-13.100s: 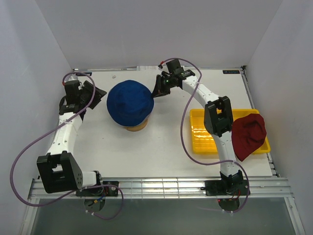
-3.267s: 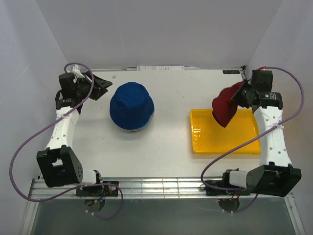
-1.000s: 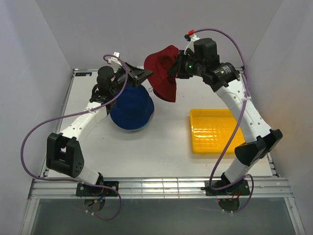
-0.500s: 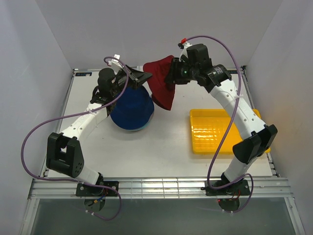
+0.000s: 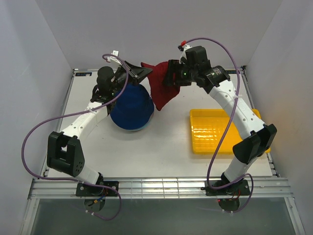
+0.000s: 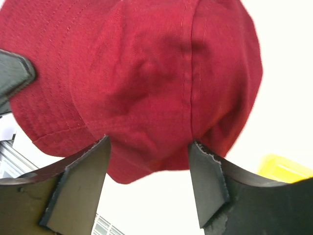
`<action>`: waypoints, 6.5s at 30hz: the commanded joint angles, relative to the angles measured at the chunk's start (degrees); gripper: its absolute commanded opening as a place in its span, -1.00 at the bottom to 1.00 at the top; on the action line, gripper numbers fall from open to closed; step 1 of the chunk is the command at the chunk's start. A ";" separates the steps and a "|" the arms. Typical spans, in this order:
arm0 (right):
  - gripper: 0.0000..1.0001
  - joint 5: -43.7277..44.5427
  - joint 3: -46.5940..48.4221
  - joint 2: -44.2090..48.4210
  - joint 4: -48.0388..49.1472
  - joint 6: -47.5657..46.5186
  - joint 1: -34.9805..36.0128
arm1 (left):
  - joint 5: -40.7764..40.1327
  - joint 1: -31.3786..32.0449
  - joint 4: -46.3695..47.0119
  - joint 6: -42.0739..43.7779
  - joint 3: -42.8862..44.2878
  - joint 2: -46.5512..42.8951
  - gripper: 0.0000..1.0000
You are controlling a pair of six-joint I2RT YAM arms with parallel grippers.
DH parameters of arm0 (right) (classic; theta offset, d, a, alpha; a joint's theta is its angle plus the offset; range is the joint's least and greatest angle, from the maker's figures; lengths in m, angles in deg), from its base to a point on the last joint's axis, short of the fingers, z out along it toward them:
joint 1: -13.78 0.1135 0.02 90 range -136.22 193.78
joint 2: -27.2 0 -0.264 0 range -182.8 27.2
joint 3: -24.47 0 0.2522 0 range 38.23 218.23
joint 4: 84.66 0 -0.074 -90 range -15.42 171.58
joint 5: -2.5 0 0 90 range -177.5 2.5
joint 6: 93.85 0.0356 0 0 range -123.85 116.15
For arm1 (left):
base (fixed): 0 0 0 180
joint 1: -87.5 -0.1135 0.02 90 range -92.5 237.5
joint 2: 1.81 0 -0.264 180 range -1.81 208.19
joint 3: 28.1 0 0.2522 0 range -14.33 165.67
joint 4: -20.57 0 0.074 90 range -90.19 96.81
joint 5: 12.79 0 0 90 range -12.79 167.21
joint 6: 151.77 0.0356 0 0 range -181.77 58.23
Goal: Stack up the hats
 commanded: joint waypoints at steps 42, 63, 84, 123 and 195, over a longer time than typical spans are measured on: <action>0.53 -24.93 -3.76 -3.67 20.31 4.00 -6.54 | 17.60 -23.94 14.58 -2.79 -26.49 -19.81 -1.00; 0.50 -23.17 -6.57 -7.18 17.68 2.06 -4.87 | 22.52 -32.99 42.34 -11.92 -46.88 -17.53 -1.00; 0.49 -23.61 -8.24 -9.12 18.20 2.06 -4.78 | 20.59 -38.27 64.58 -26.61 -50.58 -0.40 -1.00; 0.18 -35.56 -11.32 -21.33 36.92 20.59 -3.73 | 19.89 -38.54 42.89 -13.52 -47.07 5.15 -1.00; -0.84 -28.80 -18.26 -25.20 35.61 24.56 -3.90 | 8.03 -38.63 -6.85 11.87 -34.85 -2.23 -1.00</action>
